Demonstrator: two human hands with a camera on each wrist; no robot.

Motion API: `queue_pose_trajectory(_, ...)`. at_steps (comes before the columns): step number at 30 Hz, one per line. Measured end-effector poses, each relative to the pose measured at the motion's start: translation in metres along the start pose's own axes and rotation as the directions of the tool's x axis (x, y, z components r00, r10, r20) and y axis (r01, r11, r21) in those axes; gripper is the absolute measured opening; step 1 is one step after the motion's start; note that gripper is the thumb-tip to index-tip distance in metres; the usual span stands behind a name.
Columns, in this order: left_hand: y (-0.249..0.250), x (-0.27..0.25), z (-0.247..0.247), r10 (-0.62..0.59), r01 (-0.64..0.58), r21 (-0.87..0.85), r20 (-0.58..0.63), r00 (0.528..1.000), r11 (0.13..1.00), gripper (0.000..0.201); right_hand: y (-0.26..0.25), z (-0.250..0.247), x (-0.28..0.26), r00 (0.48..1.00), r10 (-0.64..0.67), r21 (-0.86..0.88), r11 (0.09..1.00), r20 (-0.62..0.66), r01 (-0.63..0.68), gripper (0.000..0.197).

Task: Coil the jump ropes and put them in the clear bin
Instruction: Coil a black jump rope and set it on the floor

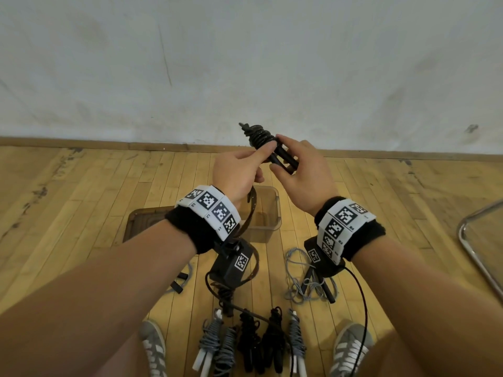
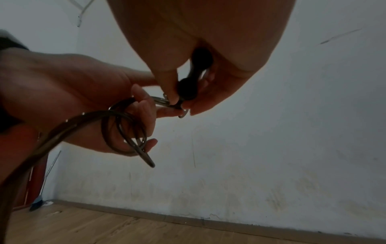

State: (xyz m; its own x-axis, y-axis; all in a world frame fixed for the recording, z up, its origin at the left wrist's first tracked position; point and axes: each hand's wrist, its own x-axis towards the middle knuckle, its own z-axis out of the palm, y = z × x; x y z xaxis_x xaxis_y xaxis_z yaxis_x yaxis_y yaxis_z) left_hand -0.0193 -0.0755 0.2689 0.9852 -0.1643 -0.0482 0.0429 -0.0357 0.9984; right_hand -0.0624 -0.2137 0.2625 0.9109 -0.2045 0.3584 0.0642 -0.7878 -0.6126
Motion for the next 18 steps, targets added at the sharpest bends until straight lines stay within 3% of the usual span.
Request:
queue_pose_trajectory(4, 0.000, 0.000, -0.001, 0.001, -0.001, -0.017, -0.005, 1.000, 1.000, 0.022, -0.003, -0.003, -0.003, 0.996, 0.050, 0.346, 0.936, 0.070, -0.071, 0.053)
queue_pose_trajectory(6, 0.001, 0.000, -0.001, 0.005, -0.005, -0.027, 0.013, 1.000, 1.000, 0.021, -0.007, -0.006, -0.005, 0.972, 0.115, 0.575, 0.789, 0.205, -0.214, 0.050)
queue_pose_trajectory(9, 0.002, 0.004, -0.003, 0.030, -0.029, -0.026, 0.030, 0.999, 0.999, 0.019, -0.012, -0.006, -0.004, 0.922, 0.215, 0.686, 0.618, 0.321, -0.384, 0.031)
queue_pose_trajectory(18, -0.002, 0.011, -0.009, 0.036, -0.034, -0.016, 0.133, 0.990, 0.999, 0.027, -0.004, -0.004, 0.001, 0.953, 0.164, 0.659, 0.692, 0.254, -0.294, 0.031)
